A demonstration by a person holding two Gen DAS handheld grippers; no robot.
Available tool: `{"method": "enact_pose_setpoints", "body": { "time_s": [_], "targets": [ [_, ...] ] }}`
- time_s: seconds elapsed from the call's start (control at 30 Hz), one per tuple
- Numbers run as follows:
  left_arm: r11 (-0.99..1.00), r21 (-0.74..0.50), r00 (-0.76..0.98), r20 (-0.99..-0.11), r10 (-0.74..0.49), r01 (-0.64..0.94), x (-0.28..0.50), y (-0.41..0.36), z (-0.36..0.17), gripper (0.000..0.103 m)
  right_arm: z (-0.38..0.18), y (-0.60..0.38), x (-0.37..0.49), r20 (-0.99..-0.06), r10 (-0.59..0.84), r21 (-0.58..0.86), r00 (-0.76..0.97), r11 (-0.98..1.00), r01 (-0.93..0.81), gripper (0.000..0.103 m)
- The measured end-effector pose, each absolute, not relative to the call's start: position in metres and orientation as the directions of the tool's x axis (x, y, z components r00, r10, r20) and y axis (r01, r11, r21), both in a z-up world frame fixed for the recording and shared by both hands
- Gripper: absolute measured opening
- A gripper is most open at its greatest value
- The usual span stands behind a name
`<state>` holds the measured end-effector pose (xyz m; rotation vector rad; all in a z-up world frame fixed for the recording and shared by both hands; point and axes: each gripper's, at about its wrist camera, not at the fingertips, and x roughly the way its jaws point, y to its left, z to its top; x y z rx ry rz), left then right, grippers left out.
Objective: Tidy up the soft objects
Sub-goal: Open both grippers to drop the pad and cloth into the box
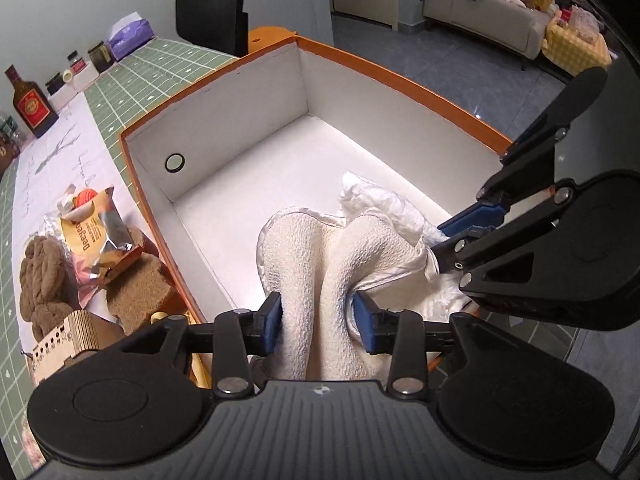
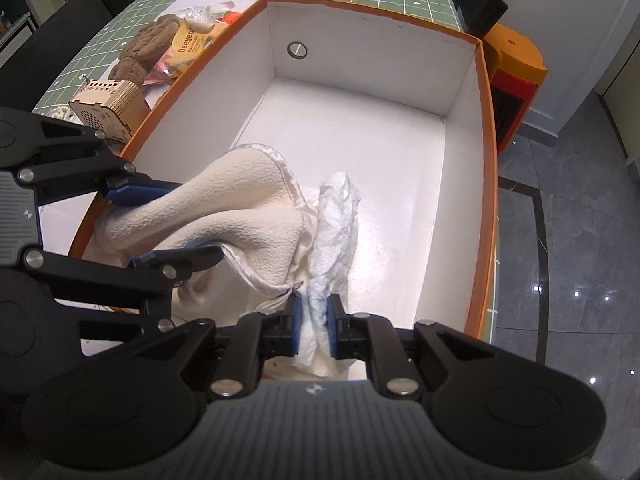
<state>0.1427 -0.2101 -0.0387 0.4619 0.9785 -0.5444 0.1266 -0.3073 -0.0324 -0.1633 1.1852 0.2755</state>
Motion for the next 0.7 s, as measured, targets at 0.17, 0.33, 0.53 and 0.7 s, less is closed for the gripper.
{"method": "enact_pose_setpoints", "body": {
  "time_s": [0.17,0.33,0.53,0.7],
  "targets": [
    [0.787,0.103,0.451,-0.861,-0.236,0.608,0.144,-0.206,-0.033,0.063,-0.029,-0.304,0.127,-0.928,0.108,0.002,0.356,0.958,-0.287,0.022],
    [0.797,0.118,0.492,-0.836,-0.242,0.592,0.142,-0.203,-0.024,0.069,-0.024,-0.305,0.128,-0.922,0.098,-0.010,0.375,0.961,-0.278,0.030],
    [0.803,0.141,0.534,-0.810,-0.242,0.579,0.137,-0.196,-0.015,0.076,-0.016,-0.310,0.125,-0.910,0.087,-0.023,0.404,0.966,-0.259,0.049],
    [0.805,0.140,0.555,-0.790,-0.260,0.576,0.130,-0.188,-0.005,0.076,-0.012,-0.307,0.121,-0.904,0.064,-0.050,0.422,0.966,-0.253,0.054]
  ]
}}
